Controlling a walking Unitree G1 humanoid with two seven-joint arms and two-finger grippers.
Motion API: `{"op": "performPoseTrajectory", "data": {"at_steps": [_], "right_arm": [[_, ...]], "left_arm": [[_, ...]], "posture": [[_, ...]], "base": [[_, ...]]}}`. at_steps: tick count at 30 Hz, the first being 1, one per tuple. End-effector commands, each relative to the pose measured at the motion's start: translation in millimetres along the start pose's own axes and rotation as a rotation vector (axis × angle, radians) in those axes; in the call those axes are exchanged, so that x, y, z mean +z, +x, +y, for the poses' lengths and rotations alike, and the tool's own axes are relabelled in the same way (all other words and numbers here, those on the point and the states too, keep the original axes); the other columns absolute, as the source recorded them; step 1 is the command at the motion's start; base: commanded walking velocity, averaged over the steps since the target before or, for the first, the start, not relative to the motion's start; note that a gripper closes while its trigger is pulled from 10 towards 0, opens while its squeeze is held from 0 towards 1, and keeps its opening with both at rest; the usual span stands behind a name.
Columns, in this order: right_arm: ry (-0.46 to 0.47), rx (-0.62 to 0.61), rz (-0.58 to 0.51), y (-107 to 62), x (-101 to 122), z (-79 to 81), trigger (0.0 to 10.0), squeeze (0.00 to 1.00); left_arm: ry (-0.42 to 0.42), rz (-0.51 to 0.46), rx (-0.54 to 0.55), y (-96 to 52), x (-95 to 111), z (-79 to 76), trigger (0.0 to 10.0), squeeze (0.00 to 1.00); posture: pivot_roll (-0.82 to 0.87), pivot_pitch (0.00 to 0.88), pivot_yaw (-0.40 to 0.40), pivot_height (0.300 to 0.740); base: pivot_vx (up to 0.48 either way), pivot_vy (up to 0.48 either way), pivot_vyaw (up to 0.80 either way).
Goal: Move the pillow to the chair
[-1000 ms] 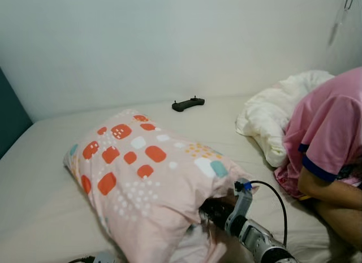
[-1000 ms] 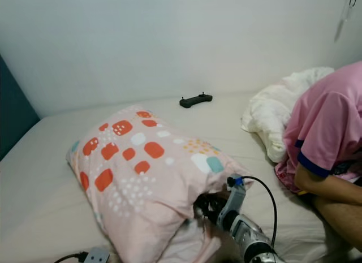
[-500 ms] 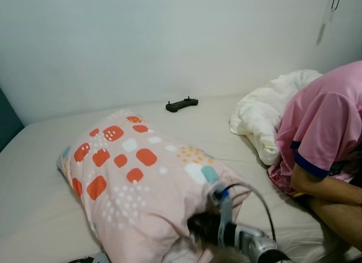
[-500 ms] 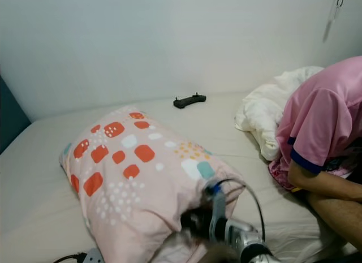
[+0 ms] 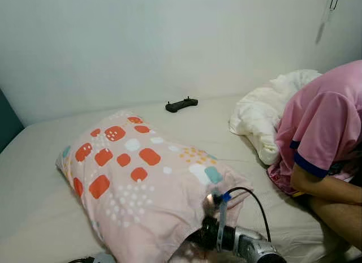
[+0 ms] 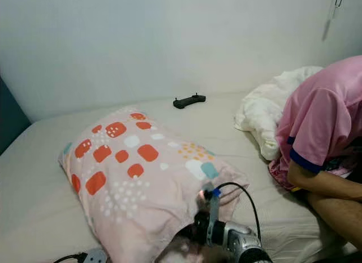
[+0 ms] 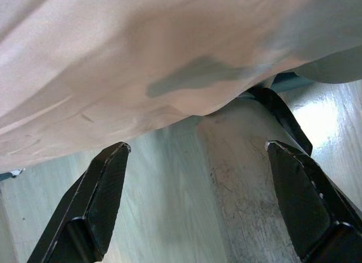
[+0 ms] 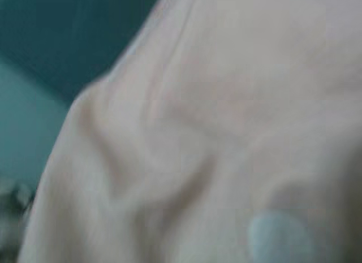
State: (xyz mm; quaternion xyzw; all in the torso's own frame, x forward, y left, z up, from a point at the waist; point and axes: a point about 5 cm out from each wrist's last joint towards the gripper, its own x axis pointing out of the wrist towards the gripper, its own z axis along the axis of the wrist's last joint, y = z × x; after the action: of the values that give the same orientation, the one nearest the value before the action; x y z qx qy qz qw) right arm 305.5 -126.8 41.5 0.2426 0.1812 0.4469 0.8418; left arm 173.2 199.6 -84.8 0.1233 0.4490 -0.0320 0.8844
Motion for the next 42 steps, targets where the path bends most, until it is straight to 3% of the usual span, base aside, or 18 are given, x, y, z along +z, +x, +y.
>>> {"op": "performPoseTrajectory", "data": {"at_steps": [1, 7, 12, 13, 18, 19, 22, 24, 25, 32, 34, 42], "right_arm": [[-0.003, -0.037, -0.104, 3.5, 18, -1.7, 10.0, 0.0], [0.072, -0.137, -0.279, -2.5, 39, -10.8, 10.0, 0.0], [0.106, -0.194, -0.324, -4.5, 44, -14.8, 10.0, 0.0], [0.136, -0.229, -0.375, -5.8, 49, -17.3, 10.0, 0.0], [0.164, -0.169, -0.442, -4.5, 57, -14.3, 10.0, 0.0], [0.177, -0.088, -0.495, -1.7, 65, -9.3, 10.0, 0.0], [0.186, -0.056, -0.557, 0.6, 76, -6.8, 10.0, 0.0], [0.193, -0.077, -0.565, 1.3, 78, -7.7, 10.0, 0.0], [0.197, -0.117, -0.565, 5.2, 83, -8.1, 10.0, 0.0], [0.189, -0.245, -0.549, 12.8, 96, -10.1, 10.0, 0.0], [0.173, -0.308, -0.524, 14.9, 100, -11.4, 10.0, 0.0], [0.118, -0.315, -0.479, 25.5, 111, -5.2, 10.0, 0.0]], "left_arm": [[0.039, 0.163, -0.061, -9.2, -40, -10.9, 10.0, 0.0], [0.046, 0.167, -0.057, -10.0, -42, -8.5, 10.0, 0.0], [0.048, 0.169, -0.057, -10.4, -43, -7.8, 10.0, 0.0], [0.057, 0.177, -0.057, -12.2, -48, -6.2, 10.0, 0.0], [0.079, 0.189, -0.057, -15.3, -56, -1.9, 10.0, 0.0], [0.099, 0.201, -0.053, -18.8, -63, 4.6, 10.0, 0.0], [0.141, 0.226, -0.043, -25.1, -75, 17.9, 10.0, 0.0], [0.147, 0.23, -0.039, -26.6, -77, 21.8, 10.0, 0.0], [0.162, 0.24, -0.028, -30.5, -83, 31.6, 10.0, 0.0], [0.18, 0.245, -0.013, -34.3, -86, 43.6, 10.0, 0.0], [0.173, 0.236, -0.01, -33.0, -84, 42.5, 10.0, 0.0], [0.156, 0.204, -0.036, -26.7, -75, 25.0, 10.0, 0.0]], "posture": [[0.0, 0.055, 0.036, 0.365], [0.01, 0.061, 0.04, 0.335], [0.01, 0.063, 0.042, 0.316], [0.03, 0.084, 0.058, 0.306], [0.06, 0.111, 0.083, 0.3], [0.09, 0.129, 0.111, 0.3], [0.12, 0.143, 0.133, 0.3], [0.13, 0.149, 0.148, 0.3], [0.15, 0.154, 0.168, 0.3], [0.17, 0.156, 0.171, 0.3], [0.17, 0.154, 0.165, 0.3], [0.15, 0.143, 0.126, 0.3]], "base": [[0.0, 0.0, 0.0], [0.0, 0.0, 0.0], [0.0, 0.0, 0.0], [0.0, 0.0, 0.0], [0.0, 0.0, 0.0], [0.0, 0.0, 0.0], [0.0, 0.0, 0.0], [0.0, 0.0, 0.0], [0.0, 0.0, 0.0], [0.0, 0.0, 0.0], [0.0, 0.0, 0.0], [0.0, 0.0, 0.0]]}}
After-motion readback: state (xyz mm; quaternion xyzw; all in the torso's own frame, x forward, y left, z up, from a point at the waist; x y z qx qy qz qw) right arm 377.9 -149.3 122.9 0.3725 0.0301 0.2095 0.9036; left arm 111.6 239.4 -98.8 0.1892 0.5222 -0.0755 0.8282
